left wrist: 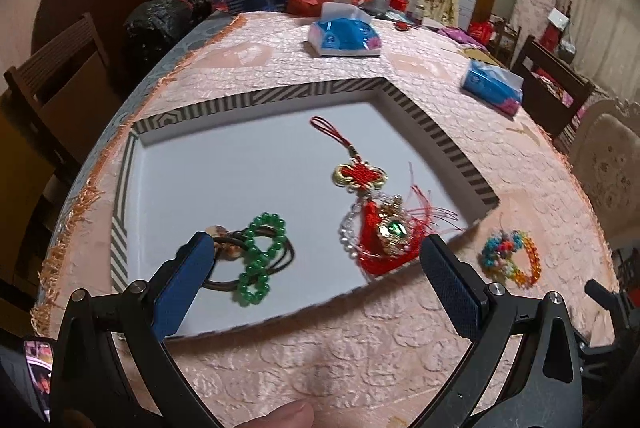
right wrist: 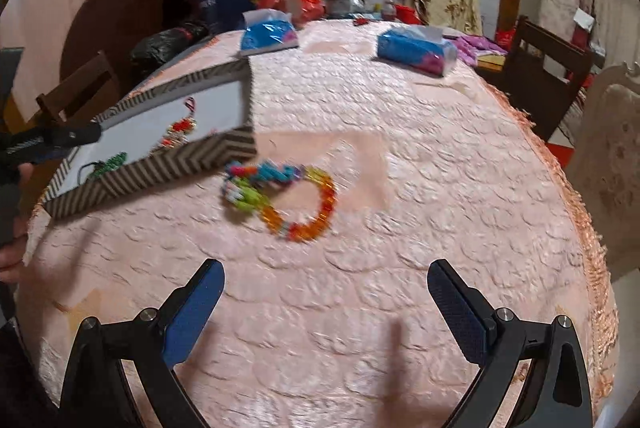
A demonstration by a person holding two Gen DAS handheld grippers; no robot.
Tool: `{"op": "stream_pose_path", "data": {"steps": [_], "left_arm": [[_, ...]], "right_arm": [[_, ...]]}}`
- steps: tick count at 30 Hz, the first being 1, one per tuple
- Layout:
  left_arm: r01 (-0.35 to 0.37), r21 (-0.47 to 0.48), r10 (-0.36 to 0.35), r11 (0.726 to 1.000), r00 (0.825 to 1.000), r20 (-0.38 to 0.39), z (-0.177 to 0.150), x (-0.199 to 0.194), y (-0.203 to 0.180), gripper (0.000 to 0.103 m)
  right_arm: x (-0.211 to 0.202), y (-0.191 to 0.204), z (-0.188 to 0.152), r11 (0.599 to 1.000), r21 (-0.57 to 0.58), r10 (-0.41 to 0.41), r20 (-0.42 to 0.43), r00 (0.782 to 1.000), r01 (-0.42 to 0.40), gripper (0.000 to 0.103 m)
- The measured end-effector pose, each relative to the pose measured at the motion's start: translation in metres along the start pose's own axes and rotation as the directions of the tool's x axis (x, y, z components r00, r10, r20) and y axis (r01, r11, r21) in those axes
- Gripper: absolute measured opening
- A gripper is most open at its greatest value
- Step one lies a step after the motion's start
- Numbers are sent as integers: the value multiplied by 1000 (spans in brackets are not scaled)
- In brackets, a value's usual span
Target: Organize jewelry
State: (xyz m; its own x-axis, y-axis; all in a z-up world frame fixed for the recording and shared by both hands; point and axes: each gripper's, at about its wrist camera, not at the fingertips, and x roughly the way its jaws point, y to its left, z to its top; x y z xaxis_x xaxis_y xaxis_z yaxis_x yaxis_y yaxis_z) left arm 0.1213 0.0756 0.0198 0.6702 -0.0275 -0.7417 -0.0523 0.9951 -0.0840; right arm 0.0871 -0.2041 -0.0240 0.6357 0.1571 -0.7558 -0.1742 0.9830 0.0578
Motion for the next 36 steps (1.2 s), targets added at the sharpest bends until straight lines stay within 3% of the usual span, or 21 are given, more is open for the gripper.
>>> {"op": "stream_pose_path", "data": {"steps": [22, 36], "left_arm": [[-42, -28, 41, 999, 999, -28, 1, 7, 7, 103], [-32, -28, 31, 999, 999, -32, 0, 10, 8, 103]], "right_arm": [[20, -25, 9, 996, 11, -83, -17, 996, 83, 101], [28, -40, 10, 993, 97, -60, -33, 998, 62, 101]]}}
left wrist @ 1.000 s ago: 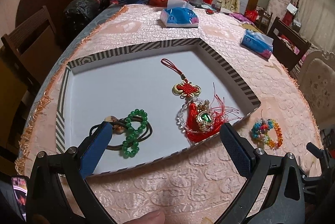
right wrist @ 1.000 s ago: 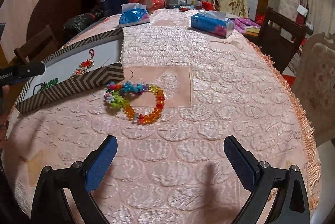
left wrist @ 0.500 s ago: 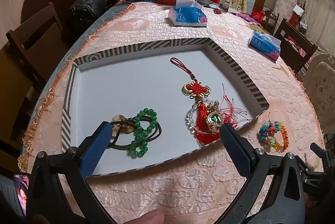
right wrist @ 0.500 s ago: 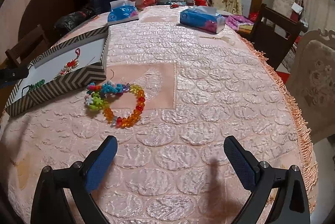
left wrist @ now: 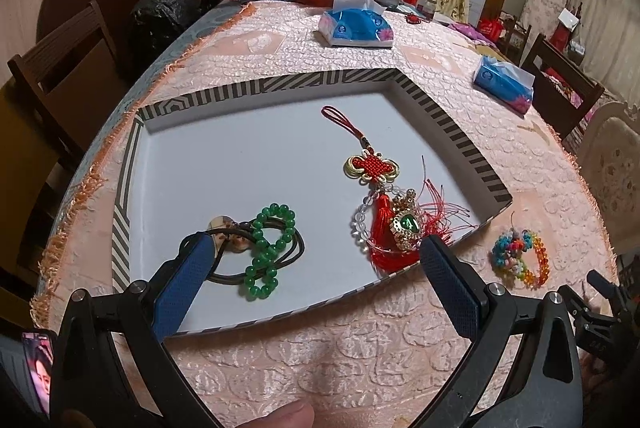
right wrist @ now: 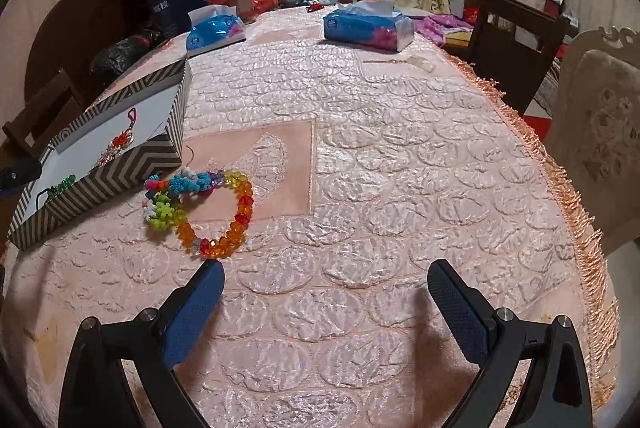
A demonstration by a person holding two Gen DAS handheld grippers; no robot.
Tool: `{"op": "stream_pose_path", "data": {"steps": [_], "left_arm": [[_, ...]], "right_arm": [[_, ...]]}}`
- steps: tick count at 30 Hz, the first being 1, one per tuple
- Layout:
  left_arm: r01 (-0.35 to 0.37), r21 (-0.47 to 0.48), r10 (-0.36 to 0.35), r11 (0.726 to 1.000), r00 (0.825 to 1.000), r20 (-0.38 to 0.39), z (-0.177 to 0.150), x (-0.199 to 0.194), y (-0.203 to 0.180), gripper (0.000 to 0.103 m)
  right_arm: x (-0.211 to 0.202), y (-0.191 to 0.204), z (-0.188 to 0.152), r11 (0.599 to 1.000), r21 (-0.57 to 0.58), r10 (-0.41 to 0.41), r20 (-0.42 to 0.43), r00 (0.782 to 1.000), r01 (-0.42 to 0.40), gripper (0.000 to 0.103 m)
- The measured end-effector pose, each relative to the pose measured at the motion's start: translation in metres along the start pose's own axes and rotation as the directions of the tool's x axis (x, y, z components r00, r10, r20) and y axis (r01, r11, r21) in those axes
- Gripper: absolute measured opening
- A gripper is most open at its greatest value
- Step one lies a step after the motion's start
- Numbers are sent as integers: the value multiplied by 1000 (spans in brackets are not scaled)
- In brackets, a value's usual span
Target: Organize jewelry
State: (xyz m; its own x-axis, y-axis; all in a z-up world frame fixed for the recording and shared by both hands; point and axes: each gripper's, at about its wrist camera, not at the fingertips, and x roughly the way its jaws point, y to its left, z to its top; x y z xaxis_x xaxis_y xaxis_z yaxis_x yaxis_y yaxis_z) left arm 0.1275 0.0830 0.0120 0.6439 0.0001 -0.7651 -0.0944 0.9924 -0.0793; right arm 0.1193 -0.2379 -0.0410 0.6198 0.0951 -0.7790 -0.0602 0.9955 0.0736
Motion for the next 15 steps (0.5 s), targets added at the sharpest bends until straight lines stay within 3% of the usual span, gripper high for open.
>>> {"op": "stream_pose_path", "data": {"steps": [15], "left_arm": [[-10, -5, 10, 1000, 1000, -16, -2, 3, 0, 103]], "right_arm": [[1, -1, -2, 1000, 4, -12, -4, 1000, 12, 101]]}}
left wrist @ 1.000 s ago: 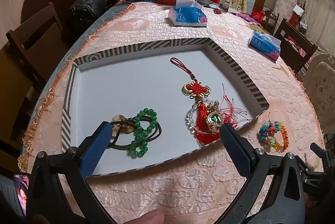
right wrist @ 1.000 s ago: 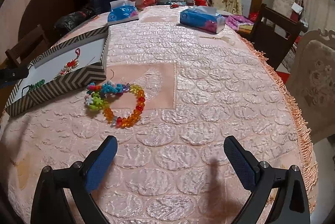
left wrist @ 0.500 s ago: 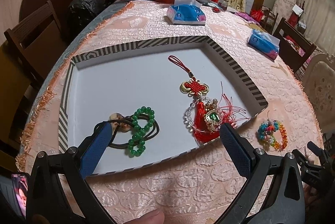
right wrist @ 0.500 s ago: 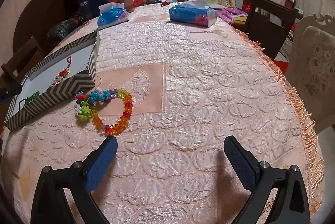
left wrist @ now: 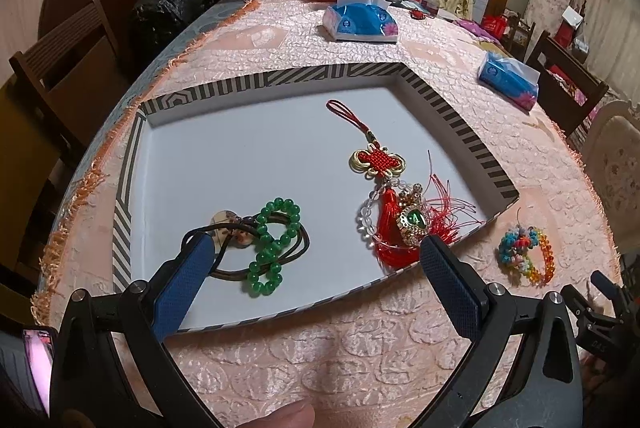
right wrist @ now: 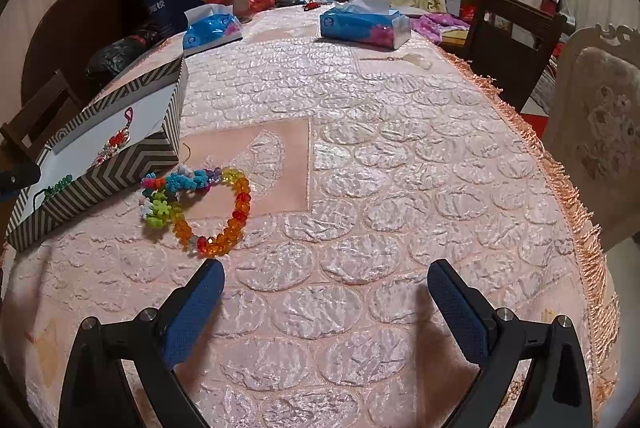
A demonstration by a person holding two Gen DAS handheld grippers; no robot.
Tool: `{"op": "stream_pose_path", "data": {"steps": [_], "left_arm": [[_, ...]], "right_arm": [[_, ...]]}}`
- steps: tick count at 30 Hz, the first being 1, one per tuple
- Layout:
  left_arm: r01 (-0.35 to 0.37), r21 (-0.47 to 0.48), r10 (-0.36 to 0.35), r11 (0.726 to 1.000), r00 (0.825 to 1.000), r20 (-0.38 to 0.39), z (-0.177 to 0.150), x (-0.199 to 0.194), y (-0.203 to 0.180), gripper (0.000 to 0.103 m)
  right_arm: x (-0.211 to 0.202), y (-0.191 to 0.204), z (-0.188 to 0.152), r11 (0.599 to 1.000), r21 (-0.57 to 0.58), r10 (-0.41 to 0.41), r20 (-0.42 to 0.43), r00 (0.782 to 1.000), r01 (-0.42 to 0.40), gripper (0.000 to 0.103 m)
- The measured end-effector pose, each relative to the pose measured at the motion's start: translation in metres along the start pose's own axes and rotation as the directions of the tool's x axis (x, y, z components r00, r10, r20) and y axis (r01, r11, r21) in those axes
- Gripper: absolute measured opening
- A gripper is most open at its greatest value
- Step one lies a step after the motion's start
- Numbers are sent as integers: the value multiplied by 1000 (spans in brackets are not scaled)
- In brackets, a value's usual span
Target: Organize jewelry
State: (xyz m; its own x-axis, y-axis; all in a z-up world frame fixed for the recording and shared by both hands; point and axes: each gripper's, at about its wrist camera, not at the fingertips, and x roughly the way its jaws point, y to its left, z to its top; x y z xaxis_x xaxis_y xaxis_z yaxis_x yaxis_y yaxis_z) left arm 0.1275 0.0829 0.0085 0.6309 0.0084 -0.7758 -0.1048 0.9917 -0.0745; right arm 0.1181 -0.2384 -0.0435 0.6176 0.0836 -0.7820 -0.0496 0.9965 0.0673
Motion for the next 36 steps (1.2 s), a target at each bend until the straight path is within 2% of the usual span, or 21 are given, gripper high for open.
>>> {"op": "stream_pose_path", "data": {"steps": [36], "left_arm": [[-1, -12, 1, 1000, 1000, -9, -2, 3, 3, 103]], "right_arm": [[1, -1, -1, 1000, 15, -2, -3, 1000, 2, 101]]}}
